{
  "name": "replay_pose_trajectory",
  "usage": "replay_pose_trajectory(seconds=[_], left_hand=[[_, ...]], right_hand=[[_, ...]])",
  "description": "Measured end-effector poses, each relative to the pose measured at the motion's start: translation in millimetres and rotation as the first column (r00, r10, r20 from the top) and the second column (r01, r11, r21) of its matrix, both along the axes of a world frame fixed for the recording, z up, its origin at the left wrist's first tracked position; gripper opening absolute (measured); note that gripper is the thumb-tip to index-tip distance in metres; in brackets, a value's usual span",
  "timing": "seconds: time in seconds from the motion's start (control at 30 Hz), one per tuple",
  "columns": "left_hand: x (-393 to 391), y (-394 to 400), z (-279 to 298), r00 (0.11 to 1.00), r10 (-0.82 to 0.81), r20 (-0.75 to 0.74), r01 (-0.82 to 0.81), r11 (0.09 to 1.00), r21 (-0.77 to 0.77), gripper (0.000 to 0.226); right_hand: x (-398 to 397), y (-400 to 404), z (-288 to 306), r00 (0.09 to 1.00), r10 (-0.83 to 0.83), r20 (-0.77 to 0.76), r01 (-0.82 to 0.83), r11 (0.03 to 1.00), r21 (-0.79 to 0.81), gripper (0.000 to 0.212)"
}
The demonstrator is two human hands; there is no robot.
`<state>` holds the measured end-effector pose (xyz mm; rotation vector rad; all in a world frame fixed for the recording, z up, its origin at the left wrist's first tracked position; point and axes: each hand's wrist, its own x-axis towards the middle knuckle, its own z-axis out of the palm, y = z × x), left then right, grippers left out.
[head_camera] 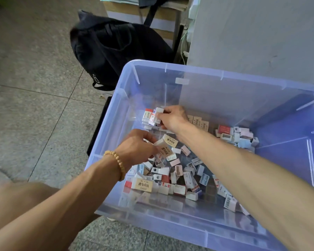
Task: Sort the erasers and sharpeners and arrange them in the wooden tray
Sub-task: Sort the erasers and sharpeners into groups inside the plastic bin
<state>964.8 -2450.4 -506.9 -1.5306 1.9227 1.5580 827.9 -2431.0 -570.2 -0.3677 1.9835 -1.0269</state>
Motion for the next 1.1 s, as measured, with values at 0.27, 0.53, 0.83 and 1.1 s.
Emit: replay_pose_trajectory(seconds=[0.27, 0.53, 0.83, 1.1], left_hand=[[-2.2, -0.8, 0.1, 0.999, -0.036, 0.025, 0.036, 0.999, -0.018, 0.009], [-2.1, -0.1, 1.4, 0.999, -0.038, 0.012, 0.038, 0.999, -0.016, 0.004], [-1.6, 0.4, 2.1, 0.998, -0.054, 0.011, 0.054, 0.998, -0.032, 0.01], [-1.5, 0.3, 2.3, 0.998, -0.06, 0.004, 0.06, 0.998, -0.028, 0.007]], right_hand=[[-4.1, -2.9, -4.9, 0.981, -0.105, 0.161, 0.11, 0.994, -0.023, 0.005], [-3.2, -3.2, 0.5, 0.993, -0.071, 0.099, 0.065, 0.996, 0.064, 0.004], [-1.9, -0.3, -6.6, 0.965, -0.175, 0.197, 0.179, 0.984, -0.004, 0.004], [3.5, -2.6, -4.4, 0.942, 0.01, 0.335, 0.035, 0.991, -0.129, 0.012]])
